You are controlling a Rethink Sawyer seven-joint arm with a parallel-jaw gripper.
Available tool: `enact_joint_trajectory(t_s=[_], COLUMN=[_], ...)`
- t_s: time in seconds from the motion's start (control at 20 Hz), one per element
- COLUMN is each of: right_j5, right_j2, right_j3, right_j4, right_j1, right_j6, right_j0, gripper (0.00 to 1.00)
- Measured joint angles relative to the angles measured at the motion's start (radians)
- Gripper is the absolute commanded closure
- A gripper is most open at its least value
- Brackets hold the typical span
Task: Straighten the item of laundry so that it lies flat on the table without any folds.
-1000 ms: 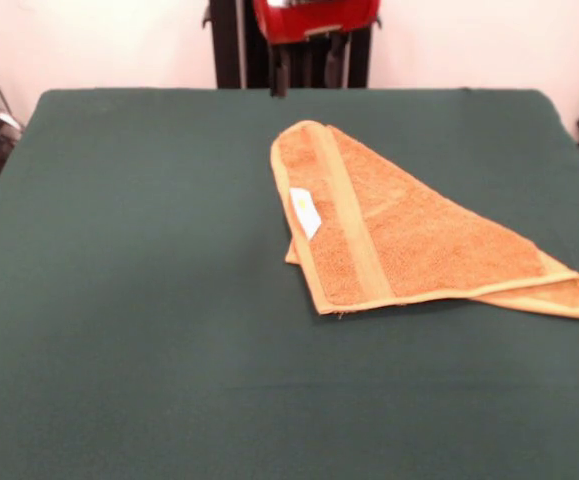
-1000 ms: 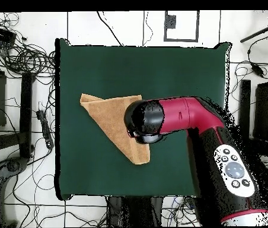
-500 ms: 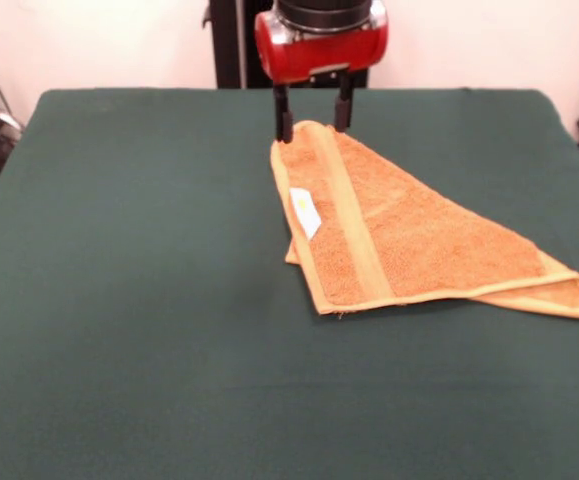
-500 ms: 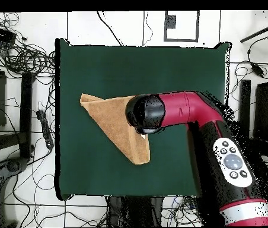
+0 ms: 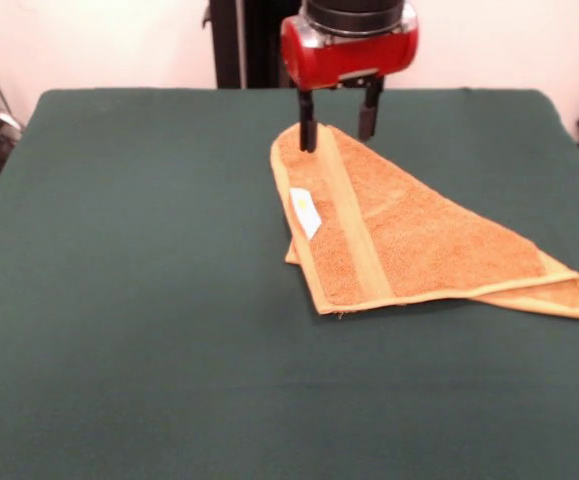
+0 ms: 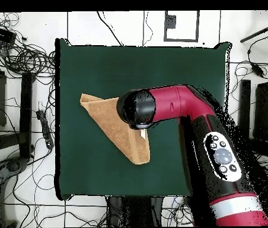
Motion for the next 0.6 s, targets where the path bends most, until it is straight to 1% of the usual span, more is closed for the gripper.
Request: enact_joint_trajectory(t_s=[0.3, 0.6], right_j5=[0.0, -0.002], right_j2=[0.0, 0.0], right_j3=[-0.038, -0.059], right_j4=[-0.004, -0.005], right_j1=[0.03, 0.048], right_j6=[0.0, 0.0], right_j0=[0.034, 0.037], gripper=[0.0, 0.0])
